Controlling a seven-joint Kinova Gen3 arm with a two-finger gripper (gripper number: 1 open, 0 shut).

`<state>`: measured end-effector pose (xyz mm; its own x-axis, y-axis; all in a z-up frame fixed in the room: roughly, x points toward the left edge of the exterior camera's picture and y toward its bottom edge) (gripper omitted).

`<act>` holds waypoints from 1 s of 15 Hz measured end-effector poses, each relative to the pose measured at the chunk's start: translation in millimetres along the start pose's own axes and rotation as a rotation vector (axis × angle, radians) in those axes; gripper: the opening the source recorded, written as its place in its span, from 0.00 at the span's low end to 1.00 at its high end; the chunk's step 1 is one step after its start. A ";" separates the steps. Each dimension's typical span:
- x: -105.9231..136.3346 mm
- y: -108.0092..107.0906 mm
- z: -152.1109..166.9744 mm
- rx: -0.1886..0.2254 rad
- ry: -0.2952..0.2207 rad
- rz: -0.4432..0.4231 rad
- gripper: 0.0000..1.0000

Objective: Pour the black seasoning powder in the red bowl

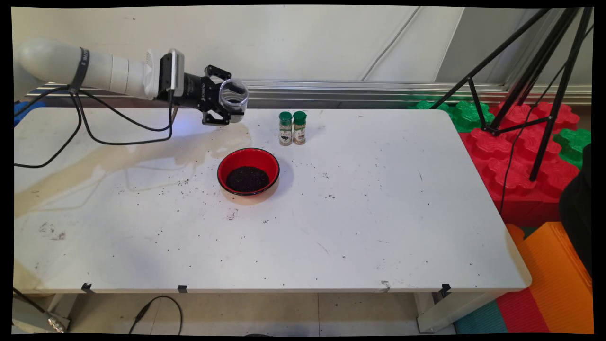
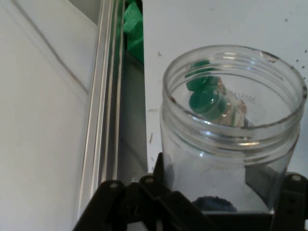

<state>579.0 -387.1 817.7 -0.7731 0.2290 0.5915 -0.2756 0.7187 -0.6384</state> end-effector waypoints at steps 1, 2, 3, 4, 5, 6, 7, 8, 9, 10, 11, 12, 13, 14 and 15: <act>1.5 1.5 0.0 0.000 0.000 0.029 0.00; 2.5 2.4 0.1 0.001 0.000 0.048 0.00; 4.0 3.9 0.1 0.001 0.000 0.075 0.00; 6.0 5.7 -0.4 0.001 0.001 0.107 0.00; 7.9 7.2 -0.7 0.002 0.001 0.137 0.00; 9.7 8.5 -1.0 0.003 0.001 0.164 0.00; 11.1 9.6 -1.3 0.005 0.000 0.186 0.00; 12.6 10.8 -1.5 0.007 -0.002 0.210 0.00; 13.8 11.8 -1.8 0.008 -0.003 0.228 0.00; 14.5 12.5 -2.1 0.009 -0.005 0.241 0.00; 15.5 13.4 -2.3 0.011 -0.007 0.261 0.00; 16.2 14.0 -2.4 0.012 -0.009 0.275 0.00; 17.2 14.8 -2.7 0.013 -0.011 0.295 0.00; 18.1 15.9 -3.0 0.015 -0.014 0.319 0.00; 19.0 16.9 -3.4 0.017 -0.017 0.345 0.00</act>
<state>561.5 -368.4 819.8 -0.8319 0.4451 0.3313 -0.0058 0.5901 -0.8073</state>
